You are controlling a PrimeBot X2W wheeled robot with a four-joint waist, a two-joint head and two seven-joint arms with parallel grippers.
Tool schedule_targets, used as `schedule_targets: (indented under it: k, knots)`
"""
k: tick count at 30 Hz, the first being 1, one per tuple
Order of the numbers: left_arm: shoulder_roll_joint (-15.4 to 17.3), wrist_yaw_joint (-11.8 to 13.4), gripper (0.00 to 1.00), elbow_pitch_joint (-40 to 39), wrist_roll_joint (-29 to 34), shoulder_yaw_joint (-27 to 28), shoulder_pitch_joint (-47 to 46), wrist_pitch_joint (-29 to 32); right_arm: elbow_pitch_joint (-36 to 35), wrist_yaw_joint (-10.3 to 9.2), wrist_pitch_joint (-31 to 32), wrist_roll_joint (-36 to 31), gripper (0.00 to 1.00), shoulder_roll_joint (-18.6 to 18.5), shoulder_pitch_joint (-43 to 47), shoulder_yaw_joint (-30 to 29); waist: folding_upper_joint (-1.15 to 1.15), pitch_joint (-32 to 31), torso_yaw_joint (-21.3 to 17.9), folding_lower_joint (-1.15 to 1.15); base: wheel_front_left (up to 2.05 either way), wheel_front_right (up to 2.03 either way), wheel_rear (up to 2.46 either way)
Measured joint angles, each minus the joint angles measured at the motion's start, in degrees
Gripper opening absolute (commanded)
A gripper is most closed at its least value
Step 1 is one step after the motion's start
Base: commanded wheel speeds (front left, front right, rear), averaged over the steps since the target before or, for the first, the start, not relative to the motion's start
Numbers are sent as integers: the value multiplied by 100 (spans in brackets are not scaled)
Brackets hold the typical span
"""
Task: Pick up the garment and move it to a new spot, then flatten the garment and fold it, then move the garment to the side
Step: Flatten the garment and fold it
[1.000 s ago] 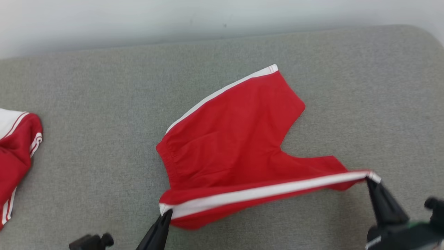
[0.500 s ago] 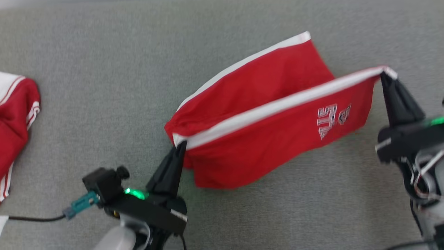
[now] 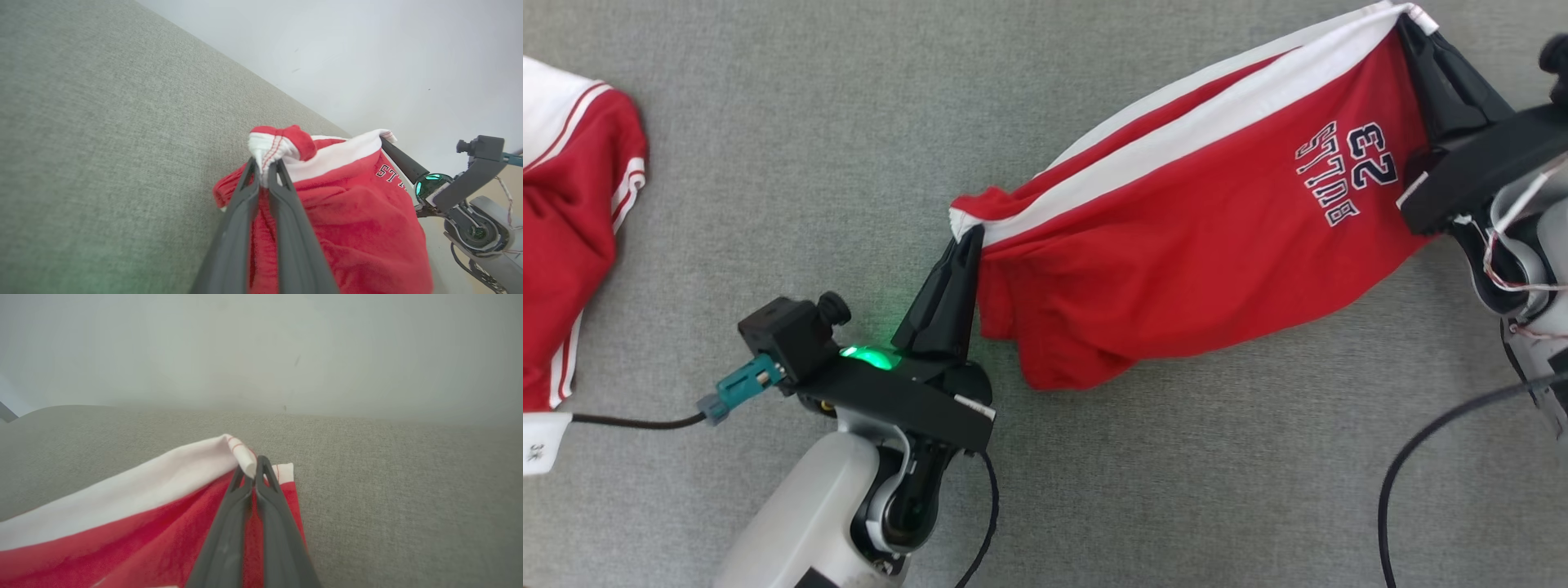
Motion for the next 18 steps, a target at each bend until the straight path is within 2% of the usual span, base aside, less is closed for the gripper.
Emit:
schedule_targets:
  k: [7,8,9,10,11,12,15,18]
  knots:
    - [-187,-103,0,301,-9,-56,-263,-48,821,0,-93,388,0,-10,-548,632,0,145,117,-1,0,0,0]
    - [-200,-108,13,338,-9,-63,-285,-66,898,0,-113,447,0,-9,-595,728,0,150,119,-1,0,0,0]
    - [-209,-111,48,366,-8,-59,-314,-70,938,0,-141,521,0,-7,-628,791,0,150,116,-1,0,0,0]
    - [-211,-112,86,390,-3,-70,-342,-89,964,0,-141,650,25,-9,-648,875,0,146,110,-1,0,0,0]
    - [-202,-114,100,411,14,-98,-350,-81,979,0,-160,720,95,-19,-665,967,0,139,104,-1,0,0,0]
    - [-201,-113,100,421,24,-100,-350,-82,1001,0,-226,759,100,-26,-687,1024,0,130,96,-1,0,0,0]
    - [-154,-47,100,432,136,-142,-328,-100,1072,0,-481,886,100,-79,-719,1105,0,79,69,-1,0,0,0]
    - [-80,121,100,383,345,-167,-204,-151,1137,0,-779,960,100,-107,-682,1067,0,2,36,-1,0,0,0]
